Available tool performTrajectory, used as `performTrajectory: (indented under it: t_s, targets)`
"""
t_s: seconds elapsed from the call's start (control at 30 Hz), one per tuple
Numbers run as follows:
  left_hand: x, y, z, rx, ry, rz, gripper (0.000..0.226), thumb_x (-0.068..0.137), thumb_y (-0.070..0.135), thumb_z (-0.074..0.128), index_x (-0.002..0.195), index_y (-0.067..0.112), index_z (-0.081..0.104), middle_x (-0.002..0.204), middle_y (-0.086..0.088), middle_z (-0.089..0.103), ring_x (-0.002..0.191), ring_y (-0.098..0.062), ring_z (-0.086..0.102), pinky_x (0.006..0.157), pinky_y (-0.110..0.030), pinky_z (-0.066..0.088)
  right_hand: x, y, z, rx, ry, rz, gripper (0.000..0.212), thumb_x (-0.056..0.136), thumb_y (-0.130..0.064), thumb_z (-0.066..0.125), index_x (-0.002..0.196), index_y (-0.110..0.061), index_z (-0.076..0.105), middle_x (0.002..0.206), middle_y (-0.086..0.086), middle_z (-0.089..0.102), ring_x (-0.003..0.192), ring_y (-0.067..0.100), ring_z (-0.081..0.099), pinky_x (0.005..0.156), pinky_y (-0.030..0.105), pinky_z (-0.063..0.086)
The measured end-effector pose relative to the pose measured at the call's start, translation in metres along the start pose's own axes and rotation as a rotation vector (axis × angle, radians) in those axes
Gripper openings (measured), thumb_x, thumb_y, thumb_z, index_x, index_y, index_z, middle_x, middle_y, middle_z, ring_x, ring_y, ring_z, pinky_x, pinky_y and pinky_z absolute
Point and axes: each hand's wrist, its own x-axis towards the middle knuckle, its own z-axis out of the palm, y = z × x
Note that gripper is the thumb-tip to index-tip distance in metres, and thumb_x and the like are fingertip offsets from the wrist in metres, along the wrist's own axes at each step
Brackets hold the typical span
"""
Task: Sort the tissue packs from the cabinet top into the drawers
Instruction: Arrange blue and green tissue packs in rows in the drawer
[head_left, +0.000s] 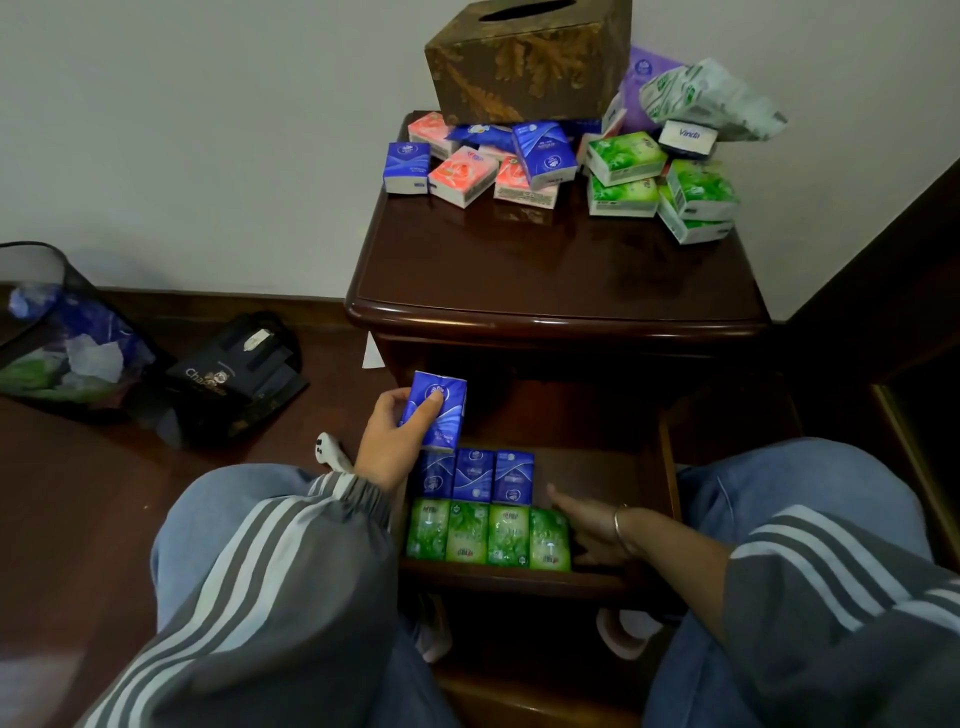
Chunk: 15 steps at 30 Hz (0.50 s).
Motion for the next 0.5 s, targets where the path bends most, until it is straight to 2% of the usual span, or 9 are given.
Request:
performTrajectory:
  t_s: [0.07,0.13,0.2,0.3,0.37,0.43,0.5]
  targets:
    - [-0.001,-0.002,0.001,-0.010,-0.031,-0.029,0.038,0.084,0.035,0.069,0.111,0.013,0.055,0.106,-0.005,0.068,0.084,-0.010,0.066,0.074,-0.030,0.056,-0.003,-0.001,0.004,0.118,0.001,-0.011,0.073,0.091,-0.065,0.016,0.142,-0.015,0.033,0.144,0.009,0.043,0.133,0.022,0.042,0.103,0.036,0.037]
    - [-0.003,-0.003,0.001,-0.007,-0.055,-0.052,0.036,0.083,0.034,0.070,0.110,0.014,0.054,0.106,-0.006,0.067,0.090,-0.018,0.067,0.083,-0.045,0.056,-0.007,-0.002,0.007,0.214,0.051,-0.035,0.073,0.091,-0.065,0.016,0.146,-0.017,0.024,0.148,0.012,0.037,0.133,0.026,0.041,0.096,0.038,0.041]
    - [-0.005,-0.004,0.001,0.002,-0.067,-0.062,0.036,0.084,0.034,0.070,0.110,0.015,0.053,0.104,-0.005,0.067,0.092,-0.021,0.068,0.085,-0.049,0.055,-0.008,0.000,0.008,0.290,0.123,-0.066,0.073,0.092,-0.064,0.019,0.149,-0.020,0.015,0.151,0.015,0.031,0.135,0.032,0.038,0.101,0.044,0.039]
    - [-0.008,-0.006,0.001,0.018,-0.084,-0.075,0.041,0.084,0.035,0.070,0.113,0.013,0.051,0.104,-0.006,0.066,0.092,-0.024,0.068,0.085,-0.049,0.056,-0.008,0.002,0.012,0.340,0.152,-0.071,0.074,0.091,-0.065,0.021,0.149,-0.019,0.018,0.151,0.016,0.032,0.136,0.032,0.037,0.108,0.047,0.035]
    - [-0.010,-0.007,0.000,0.053,-0.094,-0.079,0.042,0.084,0.035,0.070,0.114,0.012,0.051,0.104,-0.008,0.067,0.090,-0.023,0.069,0.083,-0.046,0.057,-0.008,-0.001,0.018,0.243,0.258,-0.082,0.072,0.092,-0.064,0.021,0.148,-0.017,0.023,0.153,0.015,0.028,0.139,0.031,0.032,0.113,0.046,0.028]
    - [-0.012,-0.010,0.000,0.090,-0.114,-0.073,0.042,0.084,0.035,0.069,0.113,0.010,0.052,0.104,-0.010,0.067,0.084,-0.019,0.069,0.077,-0.039,0.058,-0.010,-0.009,0.024,0.173,0.445,-0.174,0.064,0.096,-0.054,0.027,0.146,-0.014,0.029,0.154,0.013,0.026,0.140,0.030,0.028,0.115,0.040,0.025]
    - [-0.015,-0.014,0.001,0.117,-0.158,-0.066,0.037,0.085,0.033,0.068,0.110,0.011,0.051,0.105,-0.012,0.067,0.077,-0.014,0.069,0.068,-0.031,0.057,-0.018,-0.025,0.029,0.145,0.502,-0.310,0.054,0.098,-0.044,0.035,0.140,-0.011,0.039,0.148,0.012,0.039,0.135,0.028,0.038,0.110,0.035,0.030]
